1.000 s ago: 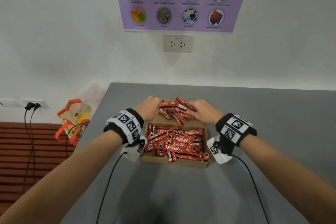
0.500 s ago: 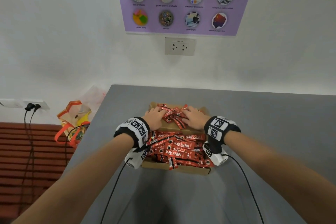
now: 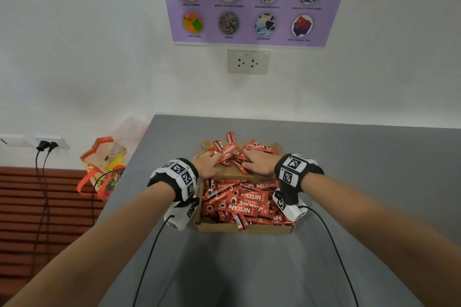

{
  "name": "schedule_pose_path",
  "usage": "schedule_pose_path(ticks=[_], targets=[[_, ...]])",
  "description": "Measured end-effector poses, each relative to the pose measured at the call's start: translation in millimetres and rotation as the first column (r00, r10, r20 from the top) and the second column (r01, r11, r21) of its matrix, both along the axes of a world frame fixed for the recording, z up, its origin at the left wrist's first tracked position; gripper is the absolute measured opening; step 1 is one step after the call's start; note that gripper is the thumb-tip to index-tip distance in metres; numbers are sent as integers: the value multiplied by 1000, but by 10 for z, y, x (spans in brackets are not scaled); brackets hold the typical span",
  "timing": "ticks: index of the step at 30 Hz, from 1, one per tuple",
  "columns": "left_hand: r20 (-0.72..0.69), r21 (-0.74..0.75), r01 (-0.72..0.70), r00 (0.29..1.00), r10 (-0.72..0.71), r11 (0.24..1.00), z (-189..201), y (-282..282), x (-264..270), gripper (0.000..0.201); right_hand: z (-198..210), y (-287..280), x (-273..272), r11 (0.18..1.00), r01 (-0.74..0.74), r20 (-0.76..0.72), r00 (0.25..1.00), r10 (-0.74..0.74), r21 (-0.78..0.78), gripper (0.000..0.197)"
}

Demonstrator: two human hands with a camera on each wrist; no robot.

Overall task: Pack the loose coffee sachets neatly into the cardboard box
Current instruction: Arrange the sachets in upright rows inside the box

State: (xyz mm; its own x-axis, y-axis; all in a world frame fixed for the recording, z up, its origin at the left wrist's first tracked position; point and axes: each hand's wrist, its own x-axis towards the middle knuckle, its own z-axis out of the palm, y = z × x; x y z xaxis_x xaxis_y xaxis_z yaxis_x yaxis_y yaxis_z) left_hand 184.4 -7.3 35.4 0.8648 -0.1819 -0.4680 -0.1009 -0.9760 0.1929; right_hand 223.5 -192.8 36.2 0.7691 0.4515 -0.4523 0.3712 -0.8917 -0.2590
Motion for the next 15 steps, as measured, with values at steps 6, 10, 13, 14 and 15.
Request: schedule_pose_path(ticks=[6,10,13,14,15], targets=[[53,-39,3,999,-1,999,26,-5,-4,61,9,4,0,1000,-7,38,999,6,31,58],[65,-64,-8,998,12,998,62,-31,21,61,1,9,33,999,-6,48,999,4,38,53],[66,-57,-29,997,32,998,82,-51,45,61,11,20,35,999,11,42,999,-13,49,49],[70,-55,-30,997,34,998,90,-59,52,61,9,20,38,998,12,46,999,-14,54,48],[72,-53,-27,997,30,998,94,-70,54,59,14,20,33,998,12,50,999,-16,62,48]])
